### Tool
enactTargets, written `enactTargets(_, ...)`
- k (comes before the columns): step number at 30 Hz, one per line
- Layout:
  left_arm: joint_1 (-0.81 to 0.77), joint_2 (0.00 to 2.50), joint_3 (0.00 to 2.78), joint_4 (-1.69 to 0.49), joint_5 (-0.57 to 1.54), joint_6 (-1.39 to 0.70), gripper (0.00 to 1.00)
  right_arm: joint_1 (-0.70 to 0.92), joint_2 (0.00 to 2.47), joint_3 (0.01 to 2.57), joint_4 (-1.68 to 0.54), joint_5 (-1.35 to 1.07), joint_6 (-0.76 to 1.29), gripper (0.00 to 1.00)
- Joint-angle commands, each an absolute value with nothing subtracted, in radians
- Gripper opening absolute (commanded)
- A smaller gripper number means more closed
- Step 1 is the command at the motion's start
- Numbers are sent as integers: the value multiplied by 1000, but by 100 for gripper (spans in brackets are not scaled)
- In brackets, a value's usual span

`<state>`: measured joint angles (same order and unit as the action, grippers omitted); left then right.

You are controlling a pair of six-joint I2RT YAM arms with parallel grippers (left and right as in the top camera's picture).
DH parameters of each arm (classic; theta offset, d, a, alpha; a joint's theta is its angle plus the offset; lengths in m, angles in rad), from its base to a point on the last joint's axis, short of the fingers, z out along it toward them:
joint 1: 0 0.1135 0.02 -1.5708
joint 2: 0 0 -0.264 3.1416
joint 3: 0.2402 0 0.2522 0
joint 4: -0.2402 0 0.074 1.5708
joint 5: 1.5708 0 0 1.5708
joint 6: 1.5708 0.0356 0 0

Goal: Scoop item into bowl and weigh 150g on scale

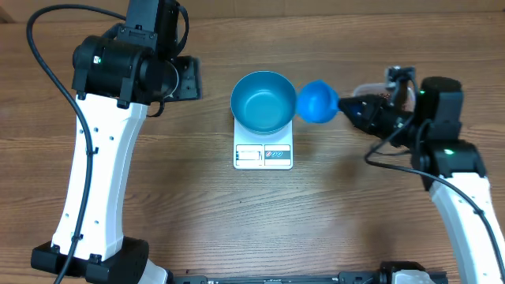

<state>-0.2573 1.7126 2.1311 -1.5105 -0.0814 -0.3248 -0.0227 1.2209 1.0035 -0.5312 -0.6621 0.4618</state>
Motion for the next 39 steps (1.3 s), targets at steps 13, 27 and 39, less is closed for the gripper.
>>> enactTargets(13, -297, 1721, 2139, -1443, -60, -223, 4, -48, 1064, 1357, -994, -23, 253, 4)
enactTargets(27, -574, 1721, 2027, -1317, -48, -10, 4, -48, 1028, 1363, -1025, -8, 253, 4)
enactTargets(39, -771, 1720, 1607, -950, -18, 92, 5, -48, 1028, 1363, -1058, -8, 257, 4)
